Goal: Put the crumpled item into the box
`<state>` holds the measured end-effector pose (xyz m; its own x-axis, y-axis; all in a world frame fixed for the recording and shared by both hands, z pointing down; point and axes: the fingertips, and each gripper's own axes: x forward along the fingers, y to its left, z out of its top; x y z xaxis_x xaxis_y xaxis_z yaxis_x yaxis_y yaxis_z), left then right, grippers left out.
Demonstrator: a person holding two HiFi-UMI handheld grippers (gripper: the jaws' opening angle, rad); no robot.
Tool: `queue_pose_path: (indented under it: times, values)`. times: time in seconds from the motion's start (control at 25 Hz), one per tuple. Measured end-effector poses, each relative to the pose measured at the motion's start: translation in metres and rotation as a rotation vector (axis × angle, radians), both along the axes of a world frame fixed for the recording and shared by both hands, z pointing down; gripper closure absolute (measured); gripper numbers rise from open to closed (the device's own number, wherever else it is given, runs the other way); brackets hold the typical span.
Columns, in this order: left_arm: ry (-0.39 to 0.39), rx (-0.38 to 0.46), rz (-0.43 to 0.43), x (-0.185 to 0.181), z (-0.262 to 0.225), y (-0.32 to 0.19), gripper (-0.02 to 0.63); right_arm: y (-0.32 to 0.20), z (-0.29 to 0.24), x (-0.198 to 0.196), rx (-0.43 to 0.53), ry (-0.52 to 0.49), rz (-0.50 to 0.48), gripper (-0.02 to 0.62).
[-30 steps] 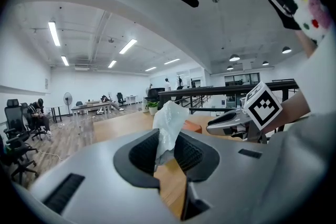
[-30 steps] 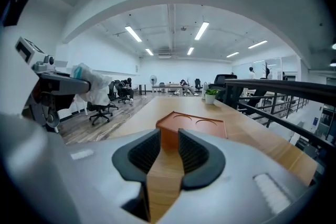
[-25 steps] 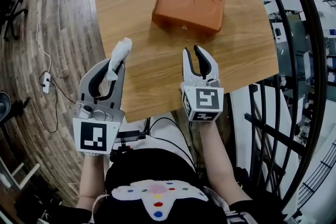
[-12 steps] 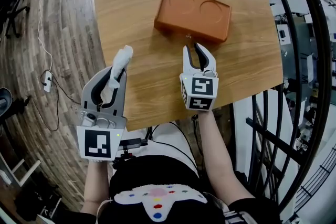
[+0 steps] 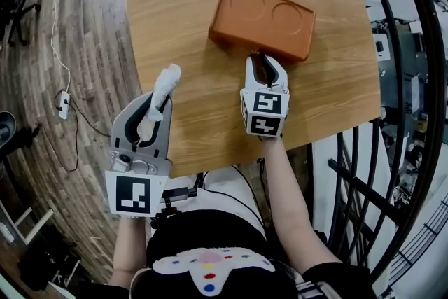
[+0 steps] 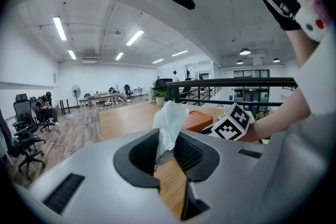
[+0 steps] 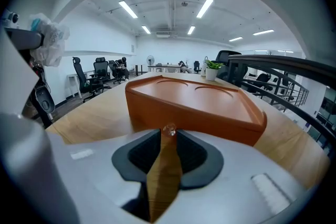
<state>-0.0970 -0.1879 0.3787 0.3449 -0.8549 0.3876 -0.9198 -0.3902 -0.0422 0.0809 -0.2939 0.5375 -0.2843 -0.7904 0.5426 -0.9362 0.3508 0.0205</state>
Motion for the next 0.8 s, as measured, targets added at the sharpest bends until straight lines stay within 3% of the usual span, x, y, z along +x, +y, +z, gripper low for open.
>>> queue_pose_path:
  times: [0.8]
  values:
    - [-0.005, -0.01, 0.004, 0.002, 0.006, 0.013, 0.537, 0.011, 0.011, -0.002, -0.021, -0.007, -0.006, 0.523]
